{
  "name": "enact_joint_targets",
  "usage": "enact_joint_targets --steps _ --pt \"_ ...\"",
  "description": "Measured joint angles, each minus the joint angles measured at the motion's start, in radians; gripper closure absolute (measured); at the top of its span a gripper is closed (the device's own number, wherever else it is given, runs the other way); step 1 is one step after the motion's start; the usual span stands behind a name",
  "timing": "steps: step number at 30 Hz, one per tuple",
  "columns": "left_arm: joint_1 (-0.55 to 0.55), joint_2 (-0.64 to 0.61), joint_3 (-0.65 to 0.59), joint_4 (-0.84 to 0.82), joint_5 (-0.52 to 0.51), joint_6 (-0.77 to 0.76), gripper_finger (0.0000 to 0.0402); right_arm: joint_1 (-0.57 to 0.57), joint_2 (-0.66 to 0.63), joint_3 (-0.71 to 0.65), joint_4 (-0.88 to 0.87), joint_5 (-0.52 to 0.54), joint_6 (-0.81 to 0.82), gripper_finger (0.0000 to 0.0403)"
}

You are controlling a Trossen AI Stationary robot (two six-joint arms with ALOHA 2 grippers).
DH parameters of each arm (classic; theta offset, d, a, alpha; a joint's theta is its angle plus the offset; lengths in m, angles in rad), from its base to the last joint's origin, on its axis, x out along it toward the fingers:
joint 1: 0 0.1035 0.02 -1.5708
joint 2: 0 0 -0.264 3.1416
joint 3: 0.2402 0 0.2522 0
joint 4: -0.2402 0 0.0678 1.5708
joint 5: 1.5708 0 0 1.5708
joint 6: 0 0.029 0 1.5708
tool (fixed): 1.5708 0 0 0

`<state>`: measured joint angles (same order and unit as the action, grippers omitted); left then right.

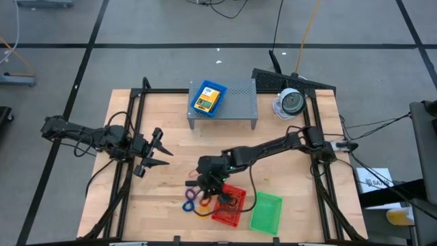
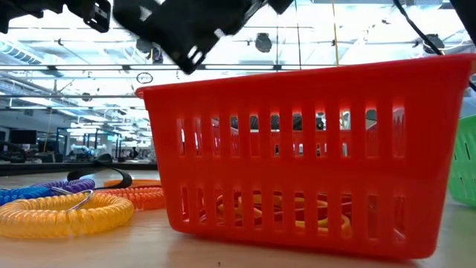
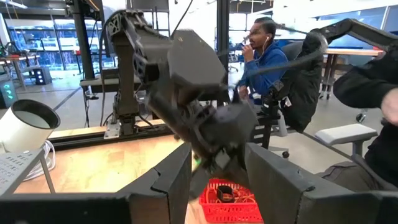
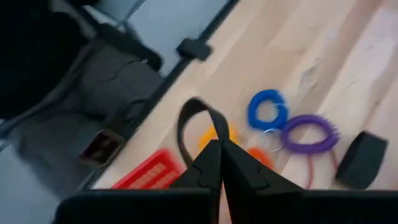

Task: Pick & Place Office Desk Supplies
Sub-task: Put the black rubber band into the red bin

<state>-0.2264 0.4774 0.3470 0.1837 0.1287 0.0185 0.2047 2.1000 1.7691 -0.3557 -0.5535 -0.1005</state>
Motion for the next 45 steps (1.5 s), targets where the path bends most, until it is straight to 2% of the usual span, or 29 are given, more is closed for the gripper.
enact_joint_targets --steps 3,9,15,24,28,35,45 --pt "0.000 0.000 0.000 0.000 0.000 0.000 0.0245 -0.003 -0.034 0.001 -0.117 -0.026 -0.036 0.0402" --pt "0.000 0.000 0.000 0.000 0.000 0.000 0.0245 -0.002 -0.049 0.000 -0.333 -0.013 -0.051 0.0403" --pt "0.000 0.000 0.000 0.001 0.000 0.000 0.0245 0.006 -0.049 -0.008 -0.467 0.153 -0.068 0.0403" --pt "0.000 0.000 0.000 0.001 0.000 0.000 0.0245 0.006 -0.048 -0.098 -0.449 0.159 -0.064 0.0403" --pt "0.000 0.000 0.000 0.001 0.000 0.000 0.0245 0.006 -0.048 -0.126 -0.384 0.158 0.000 0.0398" --pt "0.000 0.000 0.000 0.000 0.000 0.000 0.0245 0.007 -0.048 -0.126 -0.322 0.076 0.011 0.0350" --pt "0.000 0.000 0.000 0.000 0.000 0.000 0.0245 0.007 -0.048 -0.126 -0.277 0.078 0.018 0.0279"
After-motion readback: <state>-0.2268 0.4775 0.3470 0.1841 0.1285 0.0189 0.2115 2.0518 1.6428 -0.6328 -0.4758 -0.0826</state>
